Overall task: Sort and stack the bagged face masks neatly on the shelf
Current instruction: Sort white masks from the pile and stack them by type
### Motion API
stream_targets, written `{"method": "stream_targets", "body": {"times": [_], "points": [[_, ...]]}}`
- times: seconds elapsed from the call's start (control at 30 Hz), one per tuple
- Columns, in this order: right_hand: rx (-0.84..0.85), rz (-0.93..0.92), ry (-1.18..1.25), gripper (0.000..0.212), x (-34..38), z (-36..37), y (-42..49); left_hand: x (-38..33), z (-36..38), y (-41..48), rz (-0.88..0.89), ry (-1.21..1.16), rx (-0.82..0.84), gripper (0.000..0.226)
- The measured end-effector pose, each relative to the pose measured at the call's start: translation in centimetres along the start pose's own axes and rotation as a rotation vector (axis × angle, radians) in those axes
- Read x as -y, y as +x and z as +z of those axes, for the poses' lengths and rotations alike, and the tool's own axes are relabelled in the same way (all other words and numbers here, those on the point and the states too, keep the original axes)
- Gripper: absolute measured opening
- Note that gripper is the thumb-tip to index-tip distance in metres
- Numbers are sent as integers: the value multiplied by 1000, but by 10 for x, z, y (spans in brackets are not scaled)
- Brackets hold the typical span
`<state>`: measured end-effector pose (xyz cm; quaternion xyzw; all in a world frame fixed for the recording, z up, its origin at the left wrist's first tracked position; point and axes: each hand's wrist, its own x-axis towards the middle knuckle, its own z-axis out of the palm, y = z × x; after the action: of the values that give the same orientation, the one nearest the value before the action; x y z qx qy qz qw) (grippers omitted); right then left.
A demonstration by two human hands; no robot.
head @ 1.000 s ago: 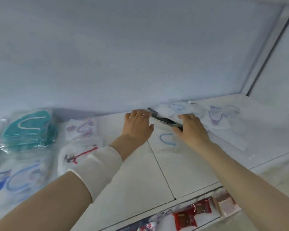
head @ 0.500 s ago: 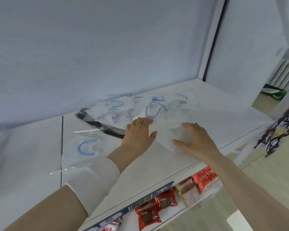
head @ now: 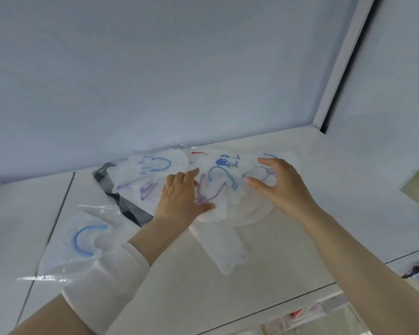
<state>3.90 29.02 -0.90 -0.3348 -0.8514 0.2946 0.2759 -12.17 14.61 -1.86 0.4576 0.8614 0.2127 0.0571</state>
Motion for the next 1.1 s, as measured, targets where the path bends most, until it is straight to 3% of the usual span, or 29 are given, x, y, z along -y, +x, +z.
{"method": "stream_targets", "body": {"times": [0.1,0.27,0.33,0.57,0.7,0.8,0.87,0.97,1.1], "points": [[110,-102,-25,67,-1,15,9,-5,-5,-2,-45,7,-26,87],[217,-315,-215,108,-6,38,22,-3,-1,-28,-266,54,-41,95],[311,-335,-272,110,-3,44,24,-8,7,-37,-321,66,-60,93],[153,-369,6,38,-7,46,22,-29,21,-57,-366,-89,-281,92],[388,-149,362,37,-7,13,31,-44,11,-65,-409,-293,-433,87],[484,-150,414,42,-9,-5,33,-56,2,-61,-474,-829,-512,73],[564,-169,432,40,-5,-10,31,-57,-3,-58,-472,-1031,-499,49],[638,-135,464,39,2,-8,31,-48,-14,-61,-368,-978,-435,12],[632,-50,642,22,25,1,29,-22,-33,-79,-337,-979,-323,16]]}}
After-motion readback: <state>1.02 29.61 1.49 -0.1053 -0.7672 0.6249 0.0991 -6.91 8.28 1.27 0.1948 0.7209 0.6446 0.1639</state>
